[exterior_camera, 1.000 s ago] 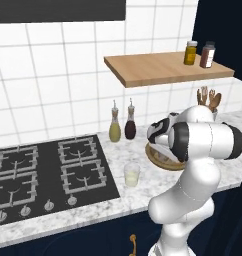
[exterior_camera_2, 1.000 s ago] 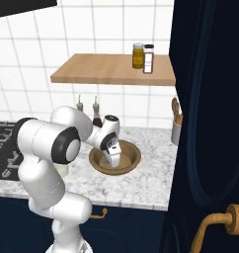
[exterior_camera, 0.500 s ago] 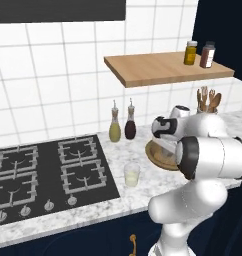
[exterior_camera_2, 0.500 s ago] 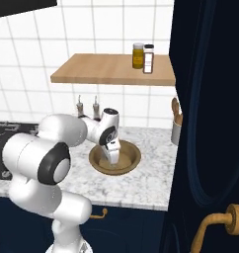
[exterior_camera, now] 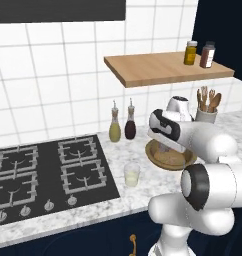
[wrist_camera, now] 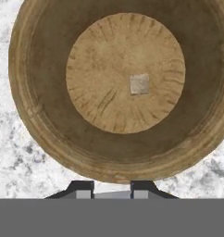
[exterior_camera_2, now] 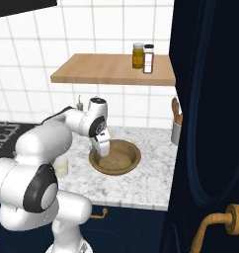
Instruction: Grab a lemon wedge from the fridge and one ice cube from the ice bowl, and put them in the glass of lemonade.
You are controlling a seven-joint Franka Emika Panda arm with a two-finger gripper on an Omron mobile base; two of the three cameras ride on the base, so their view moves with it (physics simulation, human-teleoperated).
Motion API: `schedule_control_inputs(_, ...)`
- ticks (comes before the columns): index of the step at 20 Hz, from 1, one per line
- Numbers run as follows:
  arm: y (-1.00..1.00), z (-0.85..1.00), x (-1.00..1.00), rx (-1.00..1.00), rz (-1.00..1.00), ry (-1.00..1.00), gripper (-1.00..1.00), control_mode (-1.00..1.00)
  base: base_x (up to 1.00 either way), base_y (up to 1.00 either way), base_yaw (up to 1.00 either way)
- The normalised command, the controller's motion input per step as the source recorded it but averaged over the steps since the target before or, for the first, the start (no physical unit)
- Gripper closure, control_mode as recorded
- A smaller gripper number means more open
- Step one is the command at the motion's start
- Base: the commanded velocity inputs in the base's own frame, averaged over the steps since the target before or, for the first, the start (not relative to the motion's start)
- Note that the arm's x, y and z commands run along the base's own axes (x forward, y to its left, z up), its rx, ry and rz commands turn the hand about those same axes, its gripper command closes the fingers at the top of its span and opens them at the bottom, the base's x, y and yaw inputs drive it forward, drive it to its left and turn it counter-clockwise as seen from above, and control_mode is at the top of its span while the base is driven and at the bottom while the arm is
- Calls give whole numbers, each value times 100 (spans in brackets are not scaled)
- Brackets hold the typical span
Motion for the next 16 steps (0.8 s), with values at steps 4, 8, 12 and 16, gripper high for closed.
schedule_control_inputs(4,52,60,-23,0,13,0,100,-100,0,0,0)
schedule_control_inputs(8,63,51,-30,1,12,0,100,-100,0,0,0)
schedule_control_inputs(12,70,20,-34,5,12,0,100,-100,0,0,0)
schedule_control_inputs(16,73,1,-18,6,9,0,100,-100,0,0,0)
